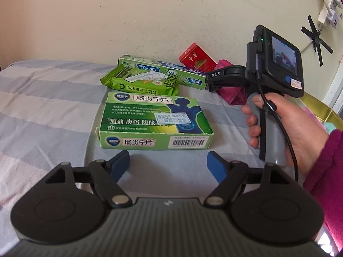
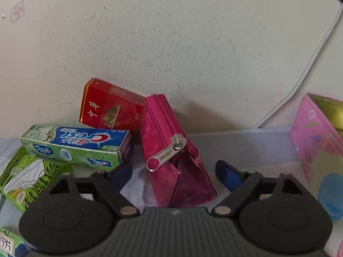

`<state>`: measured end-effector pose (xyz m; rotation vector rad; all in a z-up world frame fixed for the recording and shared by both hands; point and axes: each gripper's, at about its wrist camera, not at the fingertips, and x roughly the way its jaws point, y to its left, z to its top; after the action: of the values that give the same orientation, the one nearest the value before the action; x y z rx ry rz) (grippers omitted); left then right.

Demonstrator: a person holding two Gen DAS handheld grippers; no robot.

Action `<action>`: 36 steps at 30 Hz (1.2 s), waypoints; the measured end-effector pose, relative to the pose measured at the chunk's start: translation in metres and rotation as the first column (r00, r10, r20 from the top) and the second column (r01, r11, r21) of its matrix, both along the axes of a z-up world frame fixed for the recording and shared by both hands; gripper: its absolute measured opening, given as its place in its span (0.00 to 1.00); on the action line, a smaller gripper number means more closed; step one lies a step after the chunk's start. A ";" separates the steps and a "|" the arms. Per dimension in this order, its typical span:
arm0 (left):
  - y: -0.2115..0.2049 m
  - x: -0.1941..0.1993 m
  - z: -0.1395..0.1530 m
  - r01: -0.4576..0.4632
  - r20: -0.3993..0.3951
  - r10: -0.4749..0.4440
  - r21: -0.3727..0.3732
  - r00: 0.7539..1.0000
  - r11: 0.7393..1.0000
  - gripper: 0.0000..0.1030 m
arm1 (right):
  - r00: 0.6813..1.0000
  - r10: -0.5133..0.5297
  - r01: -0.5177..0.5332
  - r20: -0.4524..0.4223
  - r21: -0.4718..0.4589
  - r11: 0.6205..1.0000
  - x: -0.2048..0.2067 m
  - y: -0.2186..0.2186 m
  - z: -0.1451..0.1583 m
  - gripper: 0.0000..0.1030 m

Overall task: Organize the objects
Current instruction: 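Move the right gripper to the pink zip pouch and grasp it, then carry the pink zip pouch to the tin and release it inside with the right gripper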

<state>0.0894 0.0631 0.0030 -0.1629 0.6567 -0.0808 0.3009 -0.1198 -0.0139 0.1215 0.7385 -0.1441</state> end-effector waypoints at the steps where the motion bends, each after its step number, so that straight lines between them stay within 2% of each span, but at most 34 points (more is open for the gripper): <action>1: 0.000 0.000 0.000 0.001 0.000 -0.001 0.005 1.000 1.000 0.79 | 1.000 0.000 0.000 0.006 -0.007 1.000 0.001 -0.001 0.000 0.61; 5: 0.000 0.000 0.000 0.001 0.001 -0.001 0.003 1.000 1.000 0.79 | 0.999 0.029 -0.028 0.024 -0.025 0.999 -0.007 -0.001 -0.001 0.54; 11: 0.004 0.001 0.001 0.002 0.002 -0.002 -0.023 1.000 1.000 0.80 | 0.997 0.076 -0.075 0.030 -0.044 0.996 -0.055 0.003 0.000 0.53; 16: 0.017 0.001 0.003 0.010 0.003 -0.009 -0.130 1.000 0.991 0.85 | 0.984 0.172 -0.169 0.040 -0.067 0.983 -0.113 0.015 0.008 0.54; 20: 0.021 -0.002 0.003 0.018 0.007 -0.018 -0.181 1.000 0.983 0.86 | 0.966 0.256 -0.254 0.039 -0.055 0.966 -0.155 0.022 0.017 0.54; 25: 0.017 -0.004 0.003 0.097 0.020 -0.095 -0.212 0.995 0.972 0.87 | 0.921 0.388 -0.386 0.029 -0.057 0.921 -0.226 0.018 0.023 0.55; 29: 0.004 -0.011 0.002 0.216 0.045 -0.212 -0.198 0.976 0.956 0.87 | 0.848 0.529 -0.527 0.032 -0.049 0.848 -0.282 0.000 0.025 0.55; 31: -0.008 -0.016 0.002 0.269 0.058 -0.263 -0.153 0.963 0.951 0.87 | 0.825 0.564 -0.561 0.032 -0.069 0.825 -0.307 -0.010 0.026 0.55; 34: -0.018 -0.028 0.006 0.323 0.100 -0.313 -0.099 0.944 0.941 0.87 | 0.827 0.562 -0.557 0.034 -0.093 0.825 -0.332 -0.030 0.025 0.56; 36: -0.021 -0.030 0.005 0.352 0.090 -0.343 -0.107 0.935 0.930 0.87 | 0.871 0.489 -0.478 0.052 -0.143 0.867 -0.342 -0.044 0.025 0.68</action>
<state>0.0591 0.0424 0.0080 -0.1586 0.6051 -0.4680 -0.0410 -0.1637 0.0107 -0.1809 0.6509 0.2954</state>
